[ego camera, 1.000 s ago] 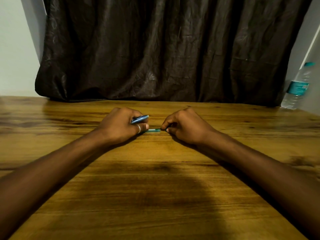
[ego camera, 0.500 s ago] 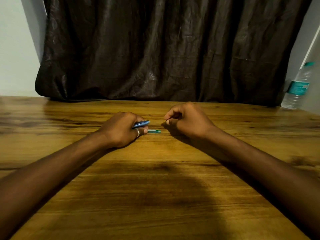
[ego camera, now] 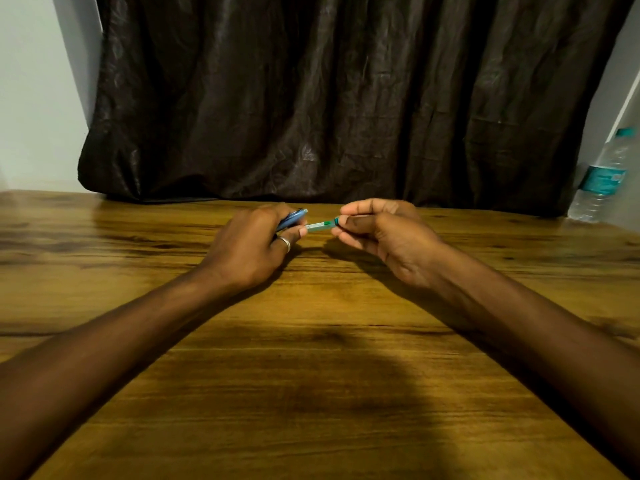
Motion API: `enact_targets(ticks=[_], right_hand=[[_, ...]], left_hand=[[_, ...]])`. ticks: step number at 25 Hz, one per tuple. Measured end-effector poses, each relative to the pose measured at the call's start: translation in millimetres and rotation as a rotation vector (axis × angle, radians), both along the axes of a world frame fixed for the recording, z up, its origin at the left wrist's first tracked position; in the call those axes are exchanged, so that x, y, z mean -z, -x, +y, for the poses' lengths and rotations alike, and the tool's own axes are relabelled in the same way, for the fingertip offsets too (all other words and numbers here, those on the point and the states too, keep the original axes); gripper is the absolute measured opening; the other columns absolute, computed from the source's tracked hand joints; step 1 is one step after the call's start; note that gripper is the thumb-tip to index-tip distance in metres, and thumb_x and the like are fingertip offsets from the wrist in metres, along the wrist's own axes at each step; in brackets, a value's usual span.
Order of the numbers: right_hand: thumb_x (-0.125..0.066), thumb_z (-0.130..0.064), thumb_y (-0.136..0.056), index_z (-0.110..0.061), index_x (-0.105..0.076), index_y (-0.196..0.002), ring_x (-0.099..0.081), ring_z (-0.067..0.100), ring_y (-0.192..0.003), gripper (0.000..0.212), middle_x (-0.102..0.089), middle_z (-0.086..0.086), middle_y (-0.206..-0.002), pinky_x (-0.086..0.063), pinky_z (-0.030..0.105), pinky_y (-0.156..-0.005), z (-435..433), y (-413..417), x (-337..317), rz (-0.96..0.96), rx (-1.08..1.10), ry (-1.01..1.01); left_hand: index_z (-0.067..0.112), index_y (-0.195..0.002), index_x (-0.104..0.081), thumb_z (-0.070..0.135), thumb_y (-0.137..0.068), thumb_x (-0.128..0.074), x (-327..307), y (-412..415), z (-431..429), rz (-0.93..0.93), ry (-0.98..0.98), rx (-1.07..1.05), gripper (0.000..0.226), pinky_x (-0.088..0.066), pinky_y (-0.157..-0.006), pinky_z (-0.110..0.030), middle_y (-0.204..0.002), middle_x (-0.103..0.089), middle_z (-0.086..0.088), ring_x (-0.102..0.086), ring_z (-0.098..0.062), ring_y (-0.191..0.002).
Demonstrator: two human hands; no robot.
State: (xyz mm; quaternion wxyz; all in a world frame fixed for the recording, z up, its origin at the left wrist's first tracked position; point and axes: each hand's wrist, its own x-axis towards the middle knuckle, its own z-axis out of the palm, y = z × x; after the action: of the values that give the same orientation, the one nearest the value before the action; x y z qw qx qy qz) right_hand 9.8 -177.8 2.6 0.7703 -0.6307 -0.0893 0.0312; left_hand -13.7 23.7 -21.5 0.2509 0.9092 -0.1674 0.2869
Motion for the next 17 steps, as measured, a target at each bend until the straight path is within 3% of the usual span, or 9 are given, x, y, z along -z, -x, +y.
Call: enact_targets(ticks=[9,17], right_hand=[[-0.062,0.014,-0.087,0.003,-0.064,-0.097,-0.074,0.022,-0.079,0.015,-0.071,0.018,-0.090,-0.061,0.028,-0.077,1.7,4.2,-1.3,-0.003,0.016,0.024],[-0.061,0.015,-0.087,0.005,-0.064,-0.102,-0.074,0.024,-0.081,0.017,-0.072,0.020,-0.091,-0.062,0.027,-0.072,-0.4,6.6,-2.3,0.001,0.021,0.041]], left_hand=[[0.021,-0.122,-0.066,0.034,-0.100,-0.057,-1.7,2.3,1.3,-0.065,-0.061,-0.017,0.027,-0.053,-0.070,-0.040,-0.101,-0.067,0.002,-0.061,-0.013,-0.083],[0.023,-0.127,-0.063,0.033,-0.101,-0.057,1.3,1.5,1.1,-0.091,-0.099,-0.022,0.029,-0.035,-0.061,-0.019,-0.101,-0.060,0.010,-0.050,-0.003,-0.080]])
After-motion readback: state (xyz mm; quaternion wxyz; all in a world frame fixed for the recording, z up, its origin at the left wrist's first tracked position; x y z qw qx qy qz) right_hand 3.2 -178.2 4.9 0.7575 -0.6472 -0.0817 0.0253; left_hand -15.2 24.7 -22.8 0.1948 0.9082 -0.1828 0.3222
